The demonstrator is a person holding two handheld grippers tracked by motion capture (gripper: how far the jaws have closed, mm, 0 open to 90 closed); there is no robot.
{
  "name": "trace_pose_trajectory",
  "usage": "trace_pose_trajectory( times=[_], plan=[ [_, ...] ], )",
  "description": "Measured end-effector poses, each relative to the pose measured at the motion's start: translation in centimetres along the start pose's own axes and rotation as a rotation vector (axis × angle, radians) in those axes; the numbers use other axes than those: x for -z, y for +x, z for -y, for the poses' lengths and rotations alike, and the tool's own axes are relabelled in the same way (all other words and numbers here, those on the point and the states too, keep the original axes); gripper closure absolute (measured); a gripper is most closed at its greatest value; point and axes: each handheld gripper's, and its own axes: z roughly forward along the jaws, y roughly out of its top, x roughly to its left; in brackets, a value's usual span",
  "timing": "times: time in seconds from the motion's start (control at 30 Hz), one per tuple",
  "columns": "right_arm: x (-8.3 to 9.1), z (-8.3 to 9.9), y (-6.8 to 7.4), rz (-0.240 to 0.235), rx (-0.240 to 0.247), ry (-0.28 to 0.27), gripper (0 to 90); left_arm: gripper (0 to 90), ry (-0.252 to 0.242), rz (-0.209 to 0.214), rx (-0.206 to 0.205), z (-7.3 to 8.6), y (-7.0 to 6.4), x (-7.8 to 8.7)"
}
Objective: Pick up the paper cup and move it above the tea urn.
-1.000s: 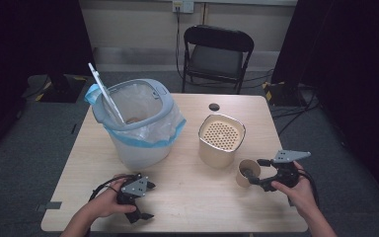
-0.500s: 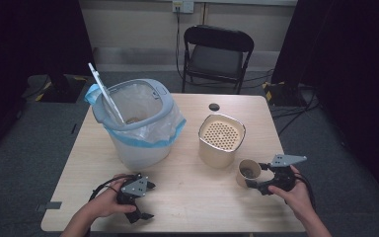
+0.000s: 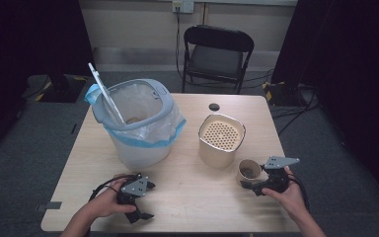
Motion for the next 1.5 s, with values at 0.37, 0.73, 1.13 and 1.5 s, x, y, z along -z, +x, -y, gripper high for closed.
trace_pose_trajectory(
  times=[0.37, 0.73, 1.13, 1.5],
  plan=[
    [-0.5, 0.7, -0.5, 0.001, -0.046, -0.05, 20.8, 0.0, 0.0, 0.0, -0.002, 0.0, 0.0, 0.0],
    [-0.6, 0.8, -0.2, 0.015, -0.019, -0.09, 23.6, 0.0, -0.001, 0.0, -0.001, 0.0, 0.0, 0.0],
    [-0.1, 0.9, -0.3, 0.055, -0.009, -0.093, 25.6, 0.0, -0.001, 0.0, -0.001, 0.0, 0.0, 0.0],
    [0.8, -0.4, -1.2, 0.094, 0.038, -0.052, 25.9, 0.0, -0.002, 0.0, -0.001, 0.0, 0.0, 0.0]
  ],
)
